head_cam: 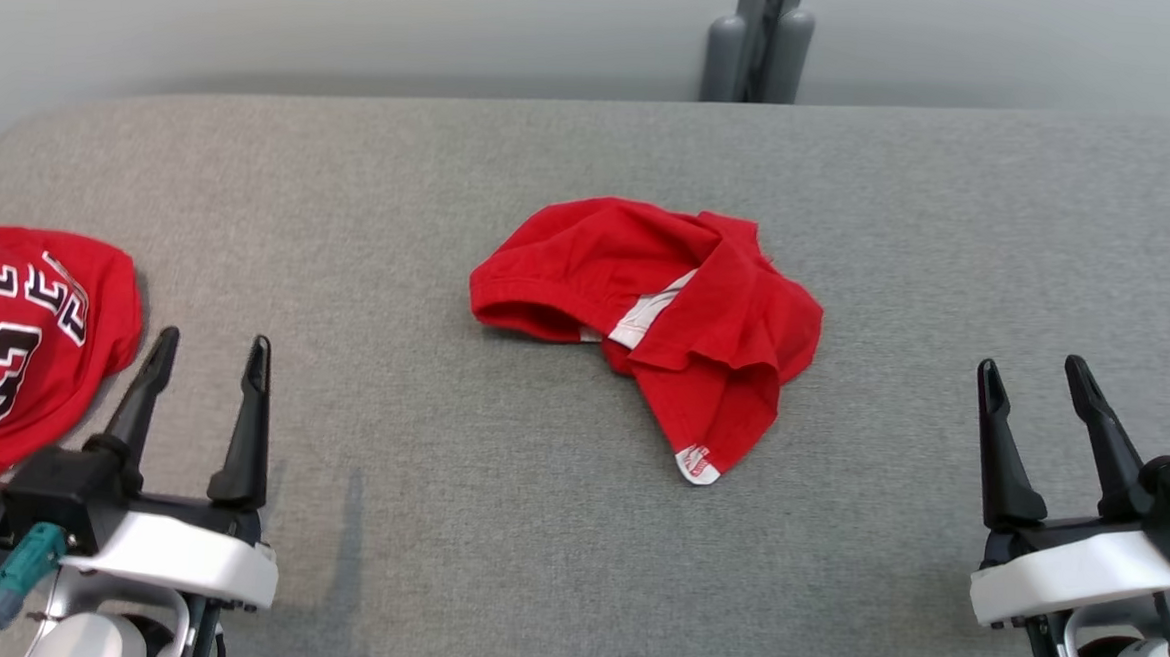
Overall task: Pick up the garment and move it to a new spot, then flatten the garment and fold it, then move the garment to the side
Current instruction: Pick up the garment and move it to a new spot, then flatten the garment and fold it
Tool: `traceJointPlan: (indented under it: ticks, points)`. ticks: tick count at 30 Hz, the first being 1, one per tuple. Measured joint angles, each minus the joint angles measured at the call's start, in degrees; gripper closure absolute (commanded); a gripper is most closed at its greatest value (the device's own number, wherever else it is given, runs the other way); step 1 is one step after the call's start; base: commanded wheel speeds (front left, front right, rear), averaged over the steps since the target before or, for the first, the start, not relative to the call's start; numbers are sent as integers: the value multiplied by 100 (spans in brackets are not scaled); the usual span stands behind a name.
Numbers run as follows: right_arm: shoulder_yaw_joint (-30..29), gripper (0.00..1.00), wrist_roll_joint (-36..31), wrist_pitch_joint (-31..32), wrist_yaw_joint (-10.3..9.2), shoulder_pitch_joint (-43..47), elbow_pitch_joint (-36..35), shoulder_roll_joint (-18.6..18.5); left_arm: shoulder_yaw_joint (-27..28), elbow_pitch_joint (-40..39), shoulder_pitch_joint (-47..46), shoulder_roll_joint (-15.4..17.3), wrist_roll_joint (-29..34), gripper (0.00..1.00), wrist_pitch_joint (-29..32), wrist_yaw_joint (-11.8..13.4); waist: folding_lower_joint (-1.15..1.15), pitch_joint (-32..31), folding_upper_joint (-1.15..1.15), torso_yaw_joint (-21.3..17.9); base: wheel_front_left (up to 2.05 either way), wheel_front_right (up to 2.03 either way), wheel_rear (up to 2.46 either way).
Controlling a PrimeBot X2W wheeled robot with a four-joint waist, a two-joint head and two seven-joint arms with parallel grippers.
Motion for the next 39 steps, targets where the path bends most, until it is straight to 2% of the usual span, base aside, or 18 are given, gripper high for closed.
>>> traceJointPlan:
  ticks: [10,19,39]
  points:
    - [141,0,20,0,0,322,182,-2,-85,-167,481,9,22,0,210,90,0,-540,0,-334,0,0,0]
    - [227,0,43,119,0,670,70,-1,-172,-158,769,-76,-80,0,392,149,0,-904,0,-374,0,0,0]
    - [204,0,59,183,0,728,-108,-1,-240,-76,781,-75,-190,0,463,232,0,-859,0,-356,0,0,0]
